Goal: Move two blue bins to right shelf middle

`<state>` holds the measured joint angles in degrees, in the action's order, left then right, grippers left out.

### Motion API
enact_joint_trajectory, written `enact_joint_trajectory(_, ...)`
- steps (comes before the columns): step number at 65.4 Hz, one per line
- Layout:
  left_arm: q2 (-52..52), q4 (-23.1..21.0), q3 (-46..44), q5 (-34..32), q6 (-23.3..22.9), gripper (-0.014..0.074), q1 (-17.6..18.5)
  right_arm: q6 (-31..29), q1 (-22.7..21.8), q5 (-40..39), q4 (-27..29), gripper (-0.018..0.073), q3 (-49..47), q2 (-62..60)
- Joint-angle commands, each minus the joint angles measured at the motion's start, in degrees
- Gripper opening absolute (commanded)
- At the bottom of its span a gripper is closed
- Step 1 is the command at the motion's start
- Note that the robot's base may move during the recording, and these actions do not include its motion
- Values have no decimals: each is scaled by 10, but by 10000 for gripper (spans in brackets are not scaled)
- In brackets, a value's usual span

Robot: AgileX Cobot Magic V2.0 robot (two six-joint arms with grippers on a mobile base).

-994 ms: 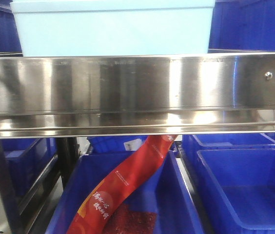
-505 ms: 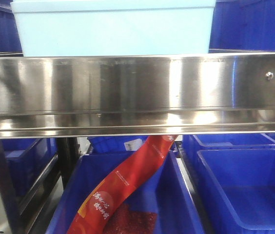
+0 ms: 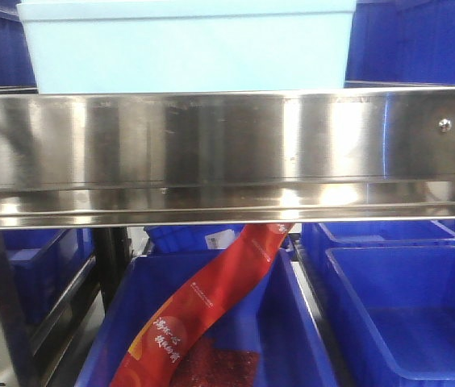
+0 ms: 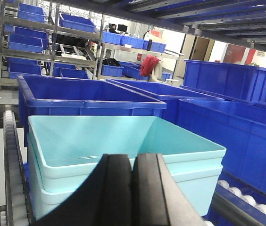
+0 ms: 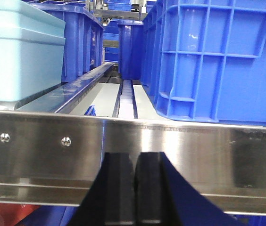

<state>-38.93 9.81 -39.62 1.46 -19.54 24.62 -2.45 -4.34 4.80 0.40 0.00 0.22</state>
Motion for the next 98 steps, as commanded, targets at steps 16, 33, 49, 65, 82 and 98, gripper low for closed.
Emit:
enact_joint_trajectory(16,3,-1,1,-3,2,-111,2,-5,0,-9,2,-162,0,-2)
enact_joint_trajectory(33,26,-53,42,-7,141,-111,-69,-5,0,-9,2,-162,0,-2)
enact_joint_trajectory(49,136,-110,196,-52,206,-111,-153,-5,0,-9,2,-162,0,-2)
enact_joint_trajectory(65,256,-110,305,-52,206,-111,-205,-5,0,-9,2,-162,0,-2)
enact_joint_trajectory(82,363,-105,376,-24,206,-111,-226,-5,0,-9,2,-162,0,-2)
enact_joint_trajectory(98,389,-105,396,-20,206,-111,-242,-5,0,-9,2,-162,0,-2)
